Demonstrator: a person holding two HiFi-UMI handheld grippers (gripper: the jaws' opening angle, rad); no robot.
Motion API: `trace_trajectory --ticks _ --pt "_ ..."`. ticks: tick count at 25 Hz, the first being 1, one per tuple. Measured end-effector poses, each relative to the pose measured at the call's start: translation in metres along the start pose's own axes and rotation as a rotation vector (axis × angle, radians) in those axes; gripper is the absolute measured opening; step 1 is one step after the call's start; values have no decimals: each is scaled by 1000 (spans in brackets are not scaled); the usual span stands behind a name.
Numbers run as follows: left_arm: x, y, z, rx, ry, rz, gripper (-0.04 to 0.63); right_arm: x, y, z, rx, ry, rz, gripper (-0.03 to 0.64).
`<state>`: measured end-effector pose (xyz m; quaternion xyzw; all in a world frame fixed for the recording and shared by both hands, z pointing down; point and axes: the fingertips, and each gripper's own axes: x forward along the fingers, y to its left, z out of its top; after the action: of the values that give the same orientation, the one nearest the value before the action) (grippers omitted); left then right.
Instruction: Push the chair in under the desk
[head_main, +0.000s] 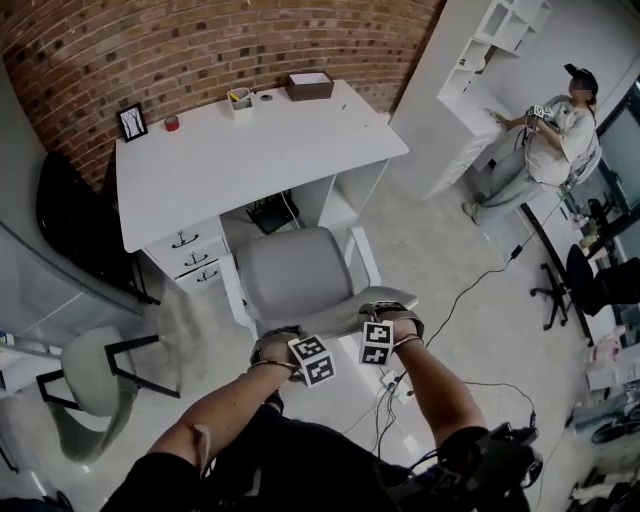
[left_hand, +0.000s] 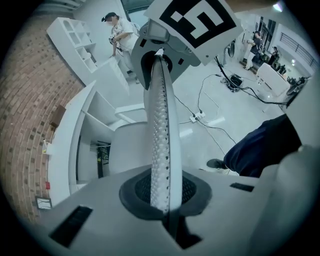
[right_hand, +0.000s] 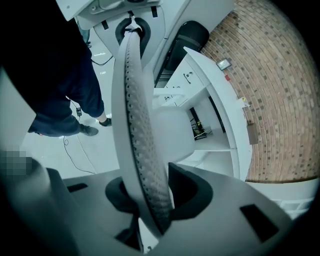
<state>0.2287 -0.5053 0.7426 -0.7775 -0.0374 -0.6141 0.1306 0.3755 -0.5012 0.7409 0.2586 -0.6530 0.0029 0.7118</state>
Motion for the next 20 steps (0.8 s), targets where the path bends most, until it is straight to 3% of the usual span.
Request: trace_trajectory --ticks 7,11,20 --pt "3 33 3 28 -27 5 13 7 -27 1 9 -4 -39 103" --pt "6 48 2 7 -6 -28 14 15 -43 2 13 -1 -42 108" --pt "12 63 27 -33 -16 11 14 24 -67 -17 -58 -27 -57 101"
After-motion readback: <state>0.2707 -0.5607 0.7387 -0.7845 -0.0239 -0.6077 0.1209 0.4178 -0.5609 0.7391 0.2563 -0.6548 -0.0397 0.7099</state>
